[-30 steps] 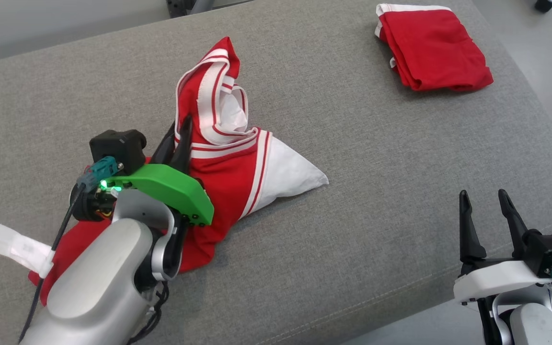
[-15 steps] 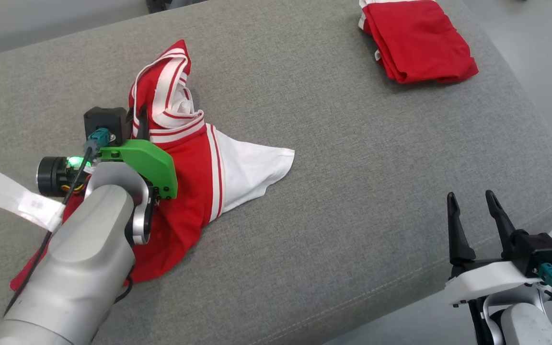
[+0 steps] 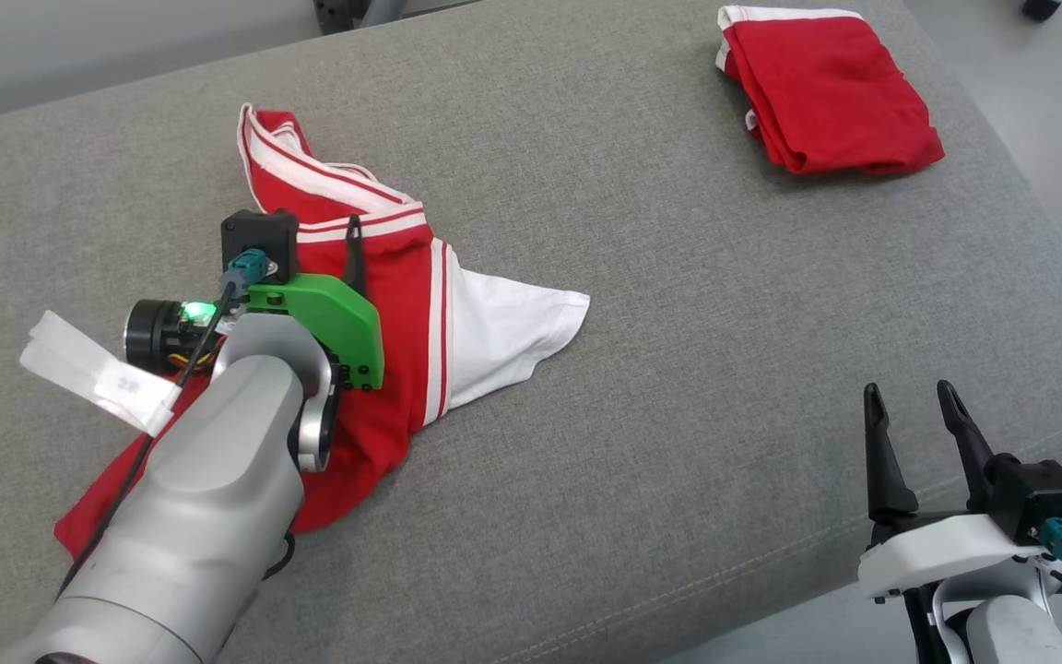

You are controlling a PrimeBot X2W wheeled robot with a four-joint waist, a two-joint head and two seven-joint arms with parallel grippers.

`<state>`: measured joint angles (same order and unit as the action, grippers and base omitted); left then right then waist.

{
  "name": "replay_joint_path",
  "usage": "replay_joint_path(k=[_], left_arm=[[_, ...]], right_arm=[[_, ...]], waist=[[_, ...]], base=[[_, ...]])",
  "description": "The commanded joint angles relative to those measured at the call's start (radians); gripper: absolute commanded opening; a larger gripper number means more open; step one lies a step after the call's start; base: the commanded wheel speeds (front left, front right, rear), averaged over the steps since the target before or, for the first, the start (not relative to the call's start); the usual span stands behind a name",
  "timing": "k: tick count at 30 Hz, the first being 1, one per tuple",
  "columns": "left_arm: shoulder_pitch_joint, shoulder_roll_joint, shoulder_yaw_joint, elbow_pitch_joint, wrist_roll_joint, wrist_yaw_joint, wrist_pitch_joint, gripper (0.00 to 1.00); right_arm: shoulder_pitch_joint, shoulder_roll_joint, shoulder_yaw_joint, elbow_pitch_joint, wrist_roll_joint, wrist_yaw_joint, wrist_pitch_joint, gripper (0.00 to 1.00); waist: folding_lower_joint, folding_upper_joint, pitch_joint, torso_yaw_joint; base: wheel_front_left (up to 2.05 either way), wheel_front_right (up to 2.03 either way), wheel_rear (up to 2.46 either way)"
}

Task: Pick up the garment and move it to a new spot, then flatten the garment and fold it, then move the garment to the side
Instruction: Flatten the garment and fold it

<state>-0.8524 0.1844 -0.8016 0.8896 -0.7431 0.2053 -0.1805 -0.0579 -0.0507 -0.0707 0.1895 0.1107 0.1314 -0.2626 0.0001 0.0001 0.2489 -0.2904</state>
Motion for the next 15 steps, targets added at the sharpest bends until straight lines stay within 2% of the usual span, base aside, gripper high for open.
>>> replay_joint_path(k=[1, 6, 10, 12, 15], left_arm=[[0.017, -0.004, -0.007, -0.019, 0.000, -0.003, 0.006, 1.00], [0.042, -0.033, -0.064, -0.150, 0.031, 0.000, 0.046, 1.00], [0.071, -0.044, -0.143, -0.256, 0.055, -0.007, 0.137, 1.00], [0.083, -0.037, -0.186, -0.287, 0.071, -0.016, 0.195, 1.00], [0.085, -0.014, -0.222, -0.304, 0.092, -0.006, 0.255, 1.00]], right_arm=[[0.014, 0.000, 0.002, 0.003, 0.004, -0.002, -0.003, 1.00], [0.017, 0.000, 0.011, 0.002, 0.010, -0.002, -0.003, 1.00], [0.008, -0.001, 0.018, 0.000, 0.014, -0.002, -0.003, 1.00], [-0.002, 0.000, 0.019, -0.003, 0.022, -0.002, -0.003, 1.00], [-0.016, 0.000, 0.031, -0.008, 0.038, -0.002, -0.003, 1.00]], waist=[[-0.0001, -0.0001, -0.016, 0.014], [-0.0001, -0.0001, -0.025, 0.021], [-0.0001, -0.0001, -0.020, 0.010], [-0.0001, -0.0001, -0.011, -0.001], [-0.0001, -0.0001, 0.011, -0.025]], base=[[0.00, 0.00, 0.00], [0.00, 0.00, 0.00], [0.00, 0.00, 0.00], [0.00, 0.00, 0.00], [0.00, 0.00, 0.00]])
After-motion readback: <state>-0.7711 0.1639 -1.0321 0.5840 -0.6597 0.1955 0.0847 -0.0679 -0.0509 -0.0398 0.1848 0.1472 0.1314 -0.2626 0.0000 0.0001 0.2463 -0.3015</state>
